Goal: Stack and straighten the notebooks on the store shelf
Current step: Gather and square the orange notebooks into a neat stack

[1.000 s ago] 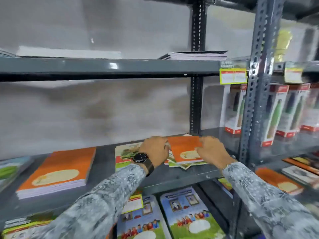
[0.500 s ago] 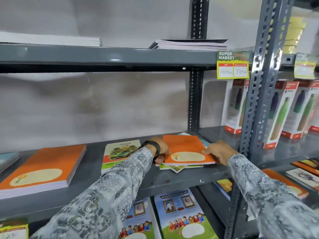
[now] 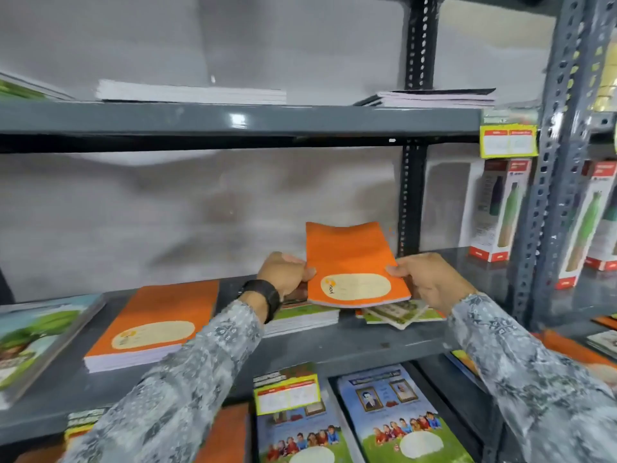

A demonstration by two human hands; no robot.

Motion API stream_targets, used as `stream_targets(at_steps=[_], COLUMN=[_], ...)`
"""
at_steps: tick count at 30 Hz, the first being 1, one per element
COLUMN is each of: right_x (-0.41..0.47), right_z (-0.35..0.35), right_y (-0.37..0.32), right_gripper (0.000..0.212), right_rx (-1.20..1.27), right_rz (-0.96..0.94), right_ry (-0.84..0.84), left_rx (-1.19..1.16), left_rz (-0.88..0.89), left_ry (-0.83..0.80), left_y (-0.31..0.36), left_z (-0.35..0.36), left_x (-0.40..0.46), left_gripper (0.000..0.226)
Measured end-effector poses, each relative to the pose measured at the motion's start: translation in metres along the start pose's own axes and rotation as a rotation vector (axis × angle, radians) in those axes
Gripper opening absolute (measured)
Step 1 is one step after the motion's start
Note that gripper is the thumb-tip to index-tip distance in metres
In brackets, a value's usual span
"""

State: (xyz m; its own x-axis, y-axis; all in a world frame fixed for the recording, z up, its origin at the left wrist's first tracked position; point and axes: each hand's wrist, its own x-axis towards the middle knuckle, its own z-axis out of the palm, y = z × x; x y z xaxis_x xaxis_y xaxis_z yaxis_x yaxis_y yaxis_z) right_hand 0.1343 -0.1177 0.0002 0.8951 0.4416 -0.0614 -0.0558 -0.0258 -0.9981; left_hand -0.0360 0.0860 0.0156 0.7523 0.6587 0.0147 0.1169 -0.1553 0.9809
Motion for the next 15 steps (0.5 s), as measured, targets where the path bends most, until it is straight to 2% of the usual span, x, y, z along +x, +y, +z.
stream_targets(at_steps=[2,4,6,8,12,15], right_x=[-0.017,-0.036,-0.049,-0.059,-0.079,-0.083], right_z=[0.044,0.098,0.143,0.183,0.245,0.274], right_y=[-0.004,-0.003,0.002,0.008,0.02,0.027], right_gripper=[0.021,0.025,0.032,0.033,0.031,0.033], right_rx=[0.047,0.037,0.012,-0.014,-0.084,-0.113], right_rz=[0.006,0.019,-0.004,-0.033,-0.012,-0.01], right_ry=[-0.097,-0.198,-0.243,-0.253,-0.306,-0.314], left_rx=[-0.044,-0.083,-0.091,-0.081,0.035,0.207], left_rz=[-0.003,-0.005,-0.005,-0.009,-0.05,-0.086], left_ry=[0.032,0.067,0.106,0.154,0.2,0.278], left_y=[-0.008,-0.02,-0.029,-0.036,-0.051,-0.064], left_z=[-0.05,-0.111,-0.159,-0.198,-0.248,-0.272], left_x=[-0.012,-0.026,-0.04,-0.055,-0.072,-0.065], left_gripper=[0.007,0.018,0.027,0.024,0.017,0.016])
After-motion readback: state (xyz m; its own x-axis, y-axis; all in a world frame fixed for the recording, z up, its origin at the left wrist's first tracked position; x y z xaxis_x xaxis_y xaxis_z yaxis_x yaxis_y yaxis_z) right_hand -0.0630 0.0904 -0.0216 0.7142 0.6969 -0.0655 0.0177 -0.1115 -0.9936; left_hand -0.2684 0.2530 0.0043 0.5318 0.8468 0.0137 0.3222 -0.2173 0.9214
